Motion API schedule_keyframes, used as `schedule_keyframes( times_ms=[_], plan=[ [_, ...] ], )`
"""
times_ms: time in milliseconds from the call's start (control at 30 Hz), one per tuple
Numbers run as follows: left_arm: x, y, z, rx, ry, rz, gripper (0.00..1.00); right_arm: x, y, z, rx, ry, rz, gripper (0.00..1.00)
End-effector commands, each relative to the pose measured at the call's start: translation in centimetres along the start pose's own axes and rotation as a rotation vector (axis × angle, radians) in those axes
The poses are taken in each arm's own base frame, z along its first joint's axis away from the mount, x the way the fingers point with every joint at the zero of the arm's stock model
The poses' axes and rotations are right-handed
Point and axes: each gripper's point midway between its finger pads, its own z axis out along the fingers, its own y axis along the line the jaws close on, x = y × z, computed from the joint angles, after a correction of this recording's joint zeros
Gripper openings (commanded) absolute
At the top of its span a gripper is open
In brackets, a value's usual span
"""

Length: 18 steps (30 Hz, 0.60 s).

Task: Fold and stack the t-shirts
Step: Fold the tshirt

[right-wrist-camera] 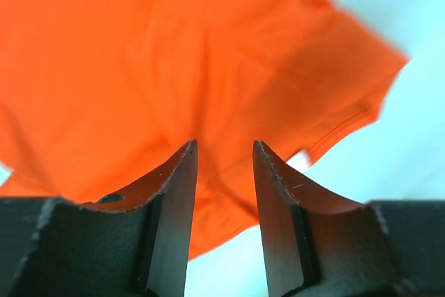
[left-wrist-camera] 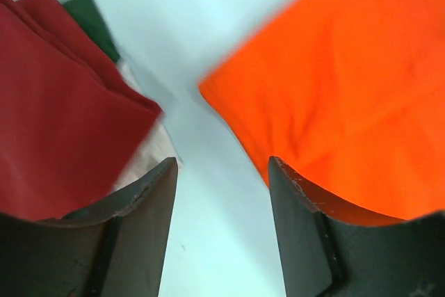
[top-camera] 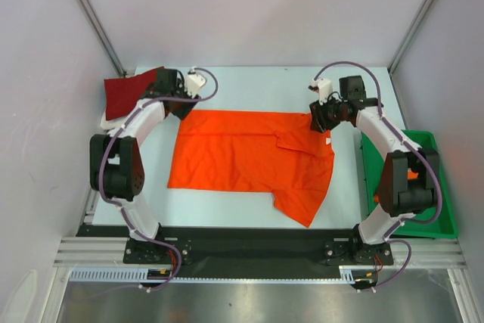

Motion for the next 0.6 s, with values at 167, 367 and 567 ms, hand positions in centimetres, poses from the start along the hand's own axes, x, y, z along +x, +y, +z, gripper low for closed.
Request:
schedule_keyframes(
  times_ms=[167,367,567],
  plan=[
    [-2.8,0.8,3.7,0.123,0.062,-0.140,0.49,-2.4,-6.6,3.4,0.077,-0.042,0.138,0.42],
    [-1.4,0.6,6.4,0.124,0.109,-0.149,0.46,-0.7,-10.1,5.0,0.125,0.003,0.194,0.42],
    [0.1,-0.4,8.3,0.151,0.154,-0.168,0.46,1.3,-10.7,6.6,0.139,0.052,0.193,0.40]
  ],
)
